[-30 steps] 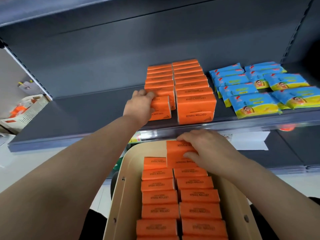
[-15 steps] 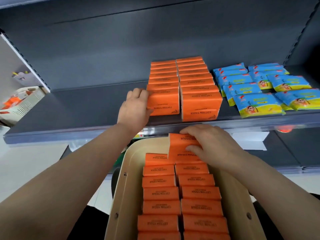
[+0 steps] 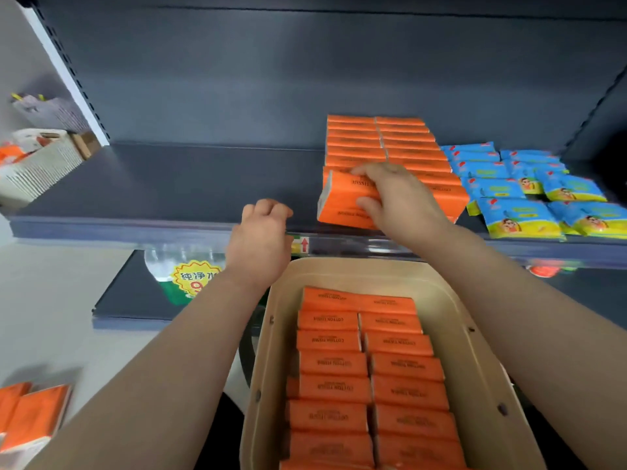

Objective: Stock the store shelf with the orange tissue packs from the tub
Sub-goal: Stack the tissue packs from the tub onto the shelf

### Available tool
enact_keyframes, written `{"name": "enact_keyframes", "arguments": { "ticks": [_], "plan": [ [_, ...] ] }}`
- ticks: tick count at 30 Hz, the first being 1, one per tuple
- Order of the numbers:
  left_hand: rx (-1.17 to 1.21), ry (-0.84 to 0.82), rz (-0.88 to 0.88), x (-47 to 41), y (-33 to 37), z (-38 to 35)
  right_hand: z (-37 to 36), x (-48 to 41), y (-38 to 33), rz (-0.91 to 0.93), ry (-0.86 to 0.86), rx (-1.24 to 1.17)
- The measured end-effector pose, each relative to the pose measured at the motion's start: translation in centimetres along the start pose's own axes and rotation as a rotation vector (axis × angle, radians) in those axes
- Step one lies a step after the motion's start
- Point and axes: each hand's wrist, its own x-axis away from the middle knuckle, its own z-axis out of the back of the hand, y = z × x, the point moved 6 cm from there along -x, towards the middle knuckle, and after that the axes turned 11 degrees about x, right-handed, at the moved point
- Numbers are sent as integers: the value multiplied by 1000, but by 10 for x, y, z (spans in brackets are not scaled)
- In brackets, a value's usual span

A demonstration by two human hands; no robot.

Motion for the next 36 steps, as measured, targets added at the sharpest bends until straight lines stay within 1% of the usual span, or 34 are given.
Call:
{"name": "enact_keyframes", "arguments": {
  "ticks": [4,7,9,15,19,20,22,25,28,30,32,33,34,35,36],
  "plan": [
    [18,8,-13,-3,1,-3,-21,-30,-4,-3,-22,49],
    [29,20,-26,-5,3,-2,-36,-37,-2,-16,-52,259],
    [25,26,-28,-7,4,-1,-40,-37,-1,-32,-58,340],
    [57,39,-65,-8,8,2,-33,-29,-5,-32,-37,325],
    [118,32,-136,5,17,1,-21,19,-12,70,70,272],
    [135,19,-146,10,19,-1,-21,36,-13,91,57,243],
    [168,-28,-162,22,25,-7,-26,75,-14,126,-39,185],
    [200,-163,-187,46,33,-18,-36,134,-15,178,-191,141],
    [349,-321,-207,78,47,-28,-36,181,-14,149,-323,20],
    [453,-494,-163,101,55,-36,-33,206,-10,132,-402,-62],
    [409,-768,-63,125,61,-45,-29,225,-9,125,-483,-129],
    [342,-901,-29,137,62,-47,-27,233,-9,127,-525,-149],
    [270,-999,-19,146,64,-48,-25,239,-10,131,-569,-155],
    [214,-1055,-30,153,66,-46,-24,244,-11,134,-615,-151],
    [177,-1075,-43,158,69,-44,-23,249,-11,135,-666,-148]
  ]
}}
